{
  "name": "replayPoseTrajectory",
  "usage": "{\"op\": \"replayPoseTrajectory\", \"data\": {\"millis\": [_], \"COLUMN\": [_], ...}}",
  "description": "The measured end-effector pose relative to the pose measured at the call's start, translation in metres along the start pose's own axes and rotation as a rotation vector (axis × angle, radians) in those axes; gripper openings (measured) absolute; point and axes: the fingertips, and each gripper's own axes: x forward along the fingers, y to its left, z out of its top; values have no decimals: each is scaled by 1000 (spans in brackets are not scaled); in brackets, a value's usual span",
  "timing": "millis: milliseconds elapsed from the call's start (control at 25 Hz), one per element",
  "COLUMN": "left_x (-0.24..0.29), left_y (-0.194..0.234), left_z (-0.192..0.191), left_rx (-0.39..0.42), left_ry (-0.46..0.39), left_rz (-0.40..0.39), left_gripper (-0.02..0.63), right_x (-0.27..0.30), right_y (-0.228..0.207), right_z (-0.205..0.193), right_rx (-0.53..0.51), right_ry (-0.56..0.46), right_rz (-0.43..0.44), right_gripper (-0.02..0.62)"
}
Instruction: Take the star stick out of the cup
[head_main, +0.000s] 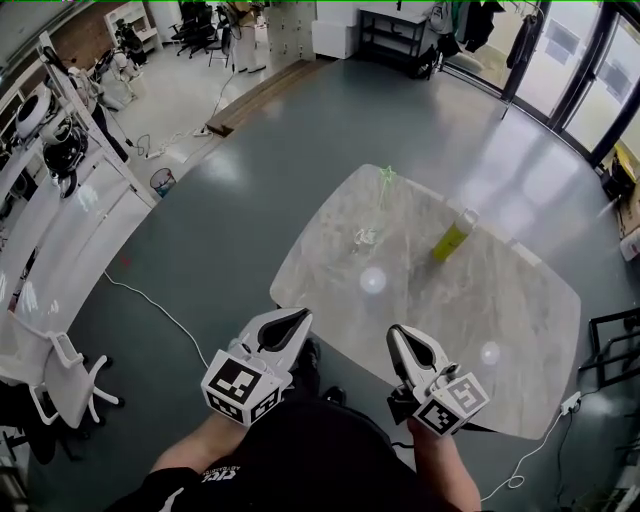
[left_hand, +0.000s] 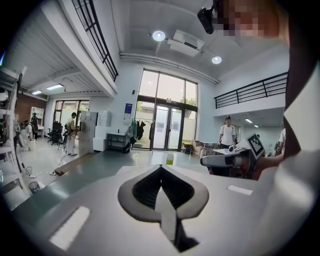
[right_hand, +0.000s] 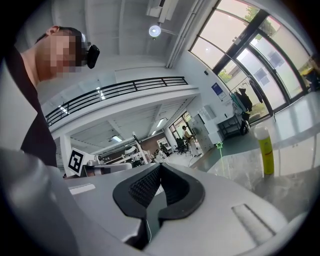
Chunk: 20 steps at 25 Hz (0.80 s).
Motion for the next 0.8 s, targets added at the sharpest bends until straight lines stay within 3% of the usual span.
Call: {"op": "replayPoseTrajectory", "data": {"millis": [320, 800], "left_x": [59, 150], "left_y": [44, 112], "left_z": [18, 42], "left_rx": [-29, -2], "left_ry": [-10, -15], "left_rz": [-62, -193], "left_gripper": [2, 2], "right_x": [50, 140], "right_y": [-34, -78], "right_z": [22, 48], "right_rx": [0, 32], "right_ry": [9, 8], "right_rz": [-41, -129], "right_gripper": [14, 14]}}
